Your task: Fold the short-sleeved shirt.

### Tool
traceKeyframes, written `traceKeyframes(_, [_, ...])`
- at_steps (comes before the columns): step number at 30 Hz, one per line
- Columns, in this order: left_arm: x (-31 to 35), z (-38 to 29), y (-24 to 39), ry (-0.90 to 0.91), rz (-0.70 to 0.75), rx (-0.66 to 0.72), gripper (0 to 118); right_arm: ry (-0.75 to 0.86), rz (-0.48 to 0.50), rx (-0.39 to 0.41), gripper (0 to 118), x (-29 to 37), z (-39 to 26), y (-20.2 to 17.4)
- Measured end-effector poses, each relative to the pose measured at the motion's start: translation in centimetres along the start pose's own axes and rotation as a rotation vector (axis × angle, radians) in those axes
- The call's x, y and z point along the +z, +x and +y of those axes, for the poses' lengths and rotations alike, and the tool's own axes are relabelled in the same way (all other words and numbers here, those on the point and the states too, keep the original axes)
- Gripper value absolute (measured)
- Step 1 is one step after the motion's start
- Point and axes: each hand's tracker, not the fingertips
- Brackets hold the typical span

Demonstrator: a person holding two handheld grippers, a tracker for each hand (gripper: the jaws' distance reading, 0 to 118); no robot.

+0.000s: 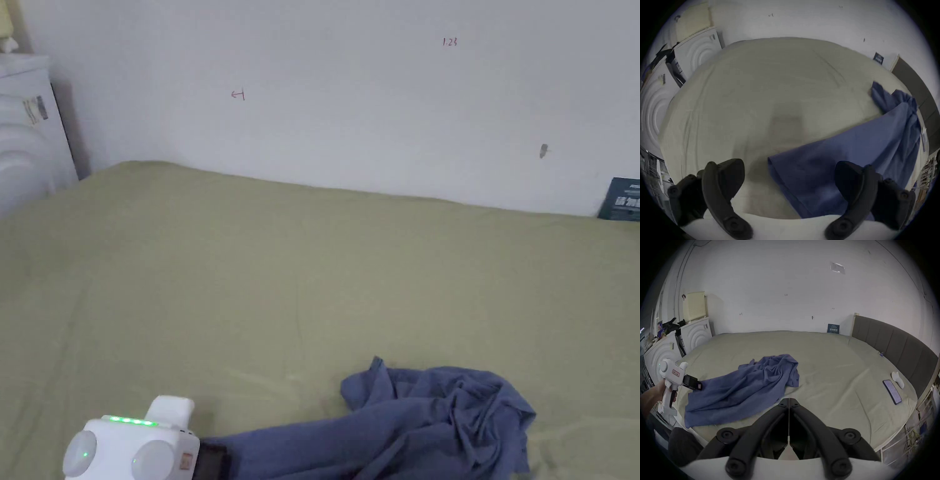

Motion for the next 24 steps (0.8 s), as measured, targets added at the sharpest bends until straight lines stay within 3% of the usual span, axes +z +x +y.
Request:
traceKeyframes(2, [1.1,-0.5,0.2,0.040,-0.010,0.001,103,-0.006,-0.003,-0.003,0,-0.4,-0.1,0.4])
traceKeyframes(4, [2.1,-0.6,0.4,0.096,-0.019,-0.006,49,-0.028,-0.018,-0.025,0,-1.0,0.2,1.1])
traceKeyframes(5, [2.5,-0.6,-0.3,0.112,-0.054,0.007,6,-0.040,-0.014,-0.040,0,-1.9,0.7,1.6])
traceKeyframes(8, [1.8,-0.3,-1.7,0.047,-0.143,0.095,2,-0.058,-0.007,-0.057,0,-5.1,2.9,2.9])
traceKeyframes(13, [1.5,-0.3,-1.3,0.060,-0.131,0.087,2,-0.098,0.026,-0.076,0,-13.0,7.6,5.2])
traceKeyframes(14, [1.5,-0.3,-1.2,0.061,-0.127,0.066,2,-0.119,0.044,-0.086,5,-14.6,8.4,5.5])
traceKeyframes(17, [1.2,-0.4,-0.8,0.059,-0.114,0.033,2,-0.239,0.110,-0.081,117,-19.6,10.2,5.5])
traceKeyframes(18, [1.2,-0.4,-0.7,0.061,-0.111,0.030,2,-0.236,0.152,-0.073,112,-20.8,8.8,5.3])
traceKeyframes(22, [1.0,-0.7,-0.5,0.064,-0.106,0.020,2,-0.304,0.104,-0.046,109,-28.0,7.0,6.7])
traceKeyframes(23, [1.0,-0.7,-0.5,0.065,-0.106,0.018,2,-0.314,0.098,-0.037,104,-27.5,8.7,5.3])
traceKeyframes(24, [0.9,-0.8,-0.5,0.064,-0.107,0.020,2,-0.335,0.092,-0.027,85,-28.3,8.5,5.1])
